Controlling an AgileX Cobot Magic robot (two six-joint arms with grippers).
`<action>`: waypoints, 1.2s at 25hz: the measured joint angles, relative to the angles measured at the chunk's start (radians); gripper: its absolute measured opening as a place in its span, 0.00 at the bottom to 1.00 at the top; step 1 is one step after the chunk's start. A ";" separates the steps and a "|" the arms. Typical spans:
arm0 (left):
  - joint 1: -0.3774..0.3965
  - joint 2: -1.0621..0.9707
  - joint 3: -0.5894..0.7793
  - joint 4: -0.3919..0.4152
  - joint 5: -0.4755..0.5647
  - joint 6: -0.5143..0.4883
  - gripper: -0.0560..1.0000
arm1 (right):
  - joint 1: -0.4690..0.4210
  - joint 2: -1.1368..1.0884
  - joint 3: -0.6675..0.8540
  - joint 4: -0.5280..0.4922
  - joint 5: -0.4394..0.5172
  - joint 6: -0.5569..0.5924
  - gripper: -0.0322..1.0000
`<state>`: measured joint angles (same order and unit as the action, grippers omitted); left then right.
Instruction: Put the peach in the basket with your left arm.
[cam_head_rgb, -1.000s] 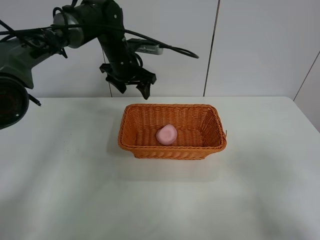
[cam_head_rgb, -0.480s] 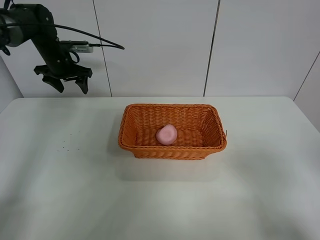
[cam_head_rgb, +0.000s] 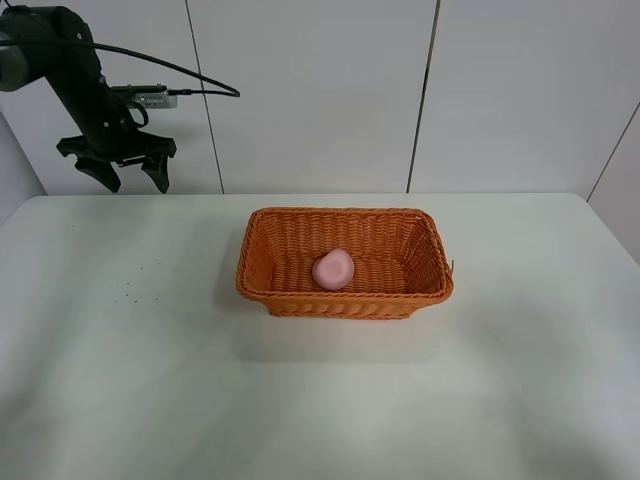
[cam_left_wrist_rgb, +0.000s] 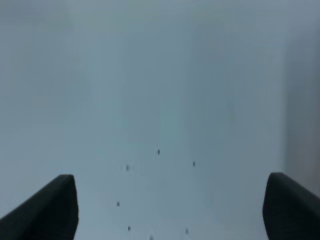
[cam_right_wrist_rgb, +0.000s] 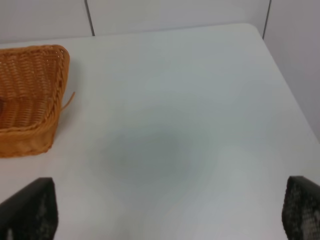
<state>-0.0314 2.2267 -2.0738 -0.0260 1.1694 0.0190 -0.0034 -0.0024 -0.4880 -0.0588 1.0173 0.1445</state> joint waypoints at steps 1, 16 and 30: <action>0.000 -0.026 0.037 -0.005 0.000 0.001 0.86 | 0.000 0.000 0.000 0.000 0.000 0.000 0.70; 0.000 -0.679 0.702 -0.023 -0.001 0.031 0.86 | 0.000 0.000 0.000 0.000 0.000 0.000 0.70; 0.000 -1.447 1.308 0.041 -0.010 0.032 0.86 | 0.000 0.000 0.000 0.000 0.000 0.000 0.70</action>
<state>-0.0314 0.7798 -0.7655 0.0148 1.1592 0.0509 -0.0034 -0.0024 -0.4880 -0.0588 1.0173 0.1445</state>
